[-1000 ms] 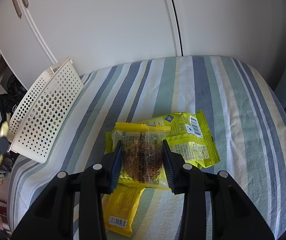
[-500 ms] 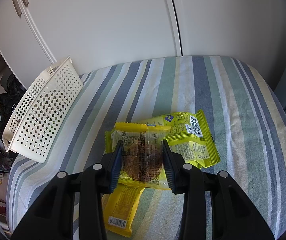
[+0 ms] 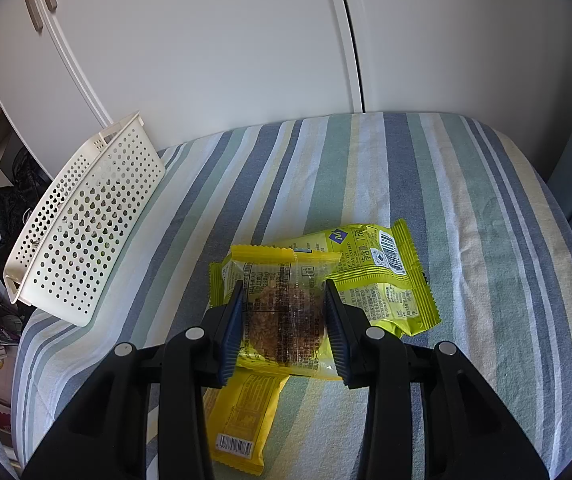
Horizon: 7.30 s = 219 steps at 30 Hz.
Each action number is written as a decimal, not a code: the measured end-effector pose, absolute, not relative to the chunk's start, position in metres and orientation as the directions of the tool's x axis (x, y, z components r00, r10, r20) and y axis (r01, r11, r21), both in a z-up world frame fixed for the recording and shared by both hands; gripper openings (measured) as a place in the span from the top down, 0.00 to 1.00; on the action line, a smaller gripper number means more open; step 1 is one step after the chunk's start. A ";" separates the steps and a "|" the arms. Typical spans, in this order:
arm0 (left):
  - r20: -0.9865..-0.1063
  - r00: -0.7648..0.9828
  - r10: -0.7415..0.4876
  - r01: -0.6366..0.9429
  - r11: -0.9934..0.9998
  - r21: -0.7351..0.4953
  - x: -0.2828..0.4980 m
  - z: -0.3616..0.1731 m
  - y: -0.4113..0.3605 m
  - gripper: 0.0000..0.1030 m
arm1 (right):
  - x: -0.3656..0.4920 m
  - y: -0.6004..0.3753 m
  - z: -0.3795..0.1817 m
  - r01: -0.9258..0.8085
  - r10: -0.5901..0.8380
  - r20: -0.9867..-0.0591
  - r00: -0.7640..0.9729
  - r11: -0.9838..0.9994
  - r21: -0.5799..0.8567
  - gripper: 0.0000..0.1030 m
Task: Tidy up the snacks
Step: 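Carry the yellow snack bar with the left gripper and drop it into the basket, then carry the clear-wrapped bar with the right gripper and release it into the basket, then move both tools back to the remaining snacks on the bed, then grasp the yellow bar with the left gripper while the right gripper grasps the yellow-green packet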
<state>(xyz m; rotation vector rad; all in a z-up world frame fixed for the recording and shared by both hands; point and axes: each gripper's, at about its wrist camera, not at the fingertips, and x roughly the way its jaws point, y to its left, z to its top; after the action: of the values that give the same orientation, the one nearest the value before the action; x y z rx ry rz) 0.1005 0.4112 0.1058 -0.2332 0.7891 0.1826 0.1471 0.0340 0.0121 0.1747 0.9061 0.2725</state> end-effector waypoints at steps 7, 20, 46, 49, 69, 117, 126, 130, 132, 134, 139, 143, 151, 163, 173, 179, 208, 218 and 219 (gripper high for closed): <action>-0.715 0.691 0.105 -0.284 0.949 -0.135 0.088 0.100 0.412 0.06 | 0.148 0.031 0.012 -0.156 0.317 -0.746 0.585 0.947 0.280 0.63; -0.680 0.727 0.096 -0.240 0.963 -0.121 0.064 0.104 0.399 0.06 | 0.145 0.026 0.017 -0.141 0.346 -0.733 0.585 0.934 0.329 0.63; -0.636 0.760 0.133 -0.291 0.945 -0.150 0.016 0.108 0.452 0.06 | 0.153 0.236 0.113 -0.470 0.502 -0.651 0.570 0.849 0.242 0.63; -0.634 0.762 0.134 -0.294 0.943 -0.155 0.010 0.107 0.456 0.06 | 0.157 0.259 0.114 -0.485 0.506 -0.658 0.557 0.842 0.237 0.63; -0.620 0.778 0.105 -0.260 0.951 -0.165 0.005 0.109 0.449 0.06 | 0.160 0.240 0.100 -0.411 0.479 -0.651 0.589 0.871 0.269 0.25; -0.671 0.734 -0.105 0.089 0.994 -0.059 0.026 0.103 0.298 0.03 | 0.135 0.033 0.001 0.030 0.525 -0.798 0.297 0.830 0.557 0.11; -0.712 0.690 -0.128 0.122 0.991 -0.060 0.036 0.085 0.282 0.03 | 0.132 0.059 -0.011 0.012 0.619 -0.745 0.246 0.767 0.641 0.11; -0.732 0.672 -0.115 0.143 0.989 -0.024 0.039 0.077 0.271 0.03 | 0.132 0.067 -0.013 -0.006 0.713 -0.662 0.230 0.681 0.732 0.11; -0.750 0.651 -0.112 0.157 0.988 -0.011 0.044 0.071 0.264 0.03 | 0.132 0.065 -0.009 -0.020 0.666 -0.697 0.267 0.727 0.687 0.11; -0.766 0.629 -0.129 0.184 0.983 -0.014 0.049 0.065 0.255 0.03 | 0.135 0.061 -0.008 -0.013 0.640 -0.713 0.286 0.747 0.665 0.11; -0.804 0.566 -0.181 0.269 0.963 -0.028 0.066 0.050 0.224 0.03 | 0.152 0.036 -0.011 0.036 0.619 -0.714 0.327 0.747 0.664 0.11; -0.838 0.516 -0.181 0.301 0.954 -0.021 0.075 0.036 0.207 0.03 | 0.170 0.023 -0.014 0.071 0.607 -0.709 0.359 0.740 0.669 0.11; -0.886 0.424 -0.189 0.327 0.944 -0.044 0.099 0.016 0.188 0.03 | 0.218 0.009 -0.012 0.076 0.552 -0.726 0.410 0.772 0.631 0.11; -0.951 0.269 -0.154 0.435 0.900 -0.023 0.119 -0.017 0.139 0.03 | 0.218 -0.015 -0.014 0.070 0.514 -0.722 0.462 0.791 0.608 0.11; -0.940 0.291 -0.178 0.422 0.906 -0.041 0.120 -0.011 0.149 0.53 | 0.215 -0.014 -0.014 0.060 0.510 -0.717 0.475 0.794 0.605 0.11; -0.916 0.344 -0.204 0.386 0.921 -0.060 0.106 0.000 0.162 0.53 | 0.216 -0.010 -0.016 0.062 0.496 -0.729 0.472 0.806 0.588 0.11; -0.777 0.564 -0.281 0.333 0.938 -0.097 0.053 0.090 0.224 0.53 | 0.270 0.075 -0.017 0.060 0.186 -0.885 0.427 0.971 0.233 0.11; -0.750 0.595 -0.290 0.301 0.945 -0.126 0.054 0.100 0.241 0.53 | 0.262 0.102 -0.018 -0.001 0.045 -0.888 0.458 0.999 0.050 0.19; -0.747 0.598 -0.291 0.297 0.946 -0.131 0.054 0.102 0.243 0.53 | 0.260 0.103 -0.017 -0.004 0.041 -0.887 0.461 0.999 0.043 0.23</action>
<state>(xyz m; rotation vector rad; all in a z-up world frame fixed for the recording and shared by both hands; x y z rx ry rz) 0.0544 0.2434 0.1016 0.0077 0.8651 -0.3412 0.2596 0.1031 -0.0167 0.0367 1.0919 0.0277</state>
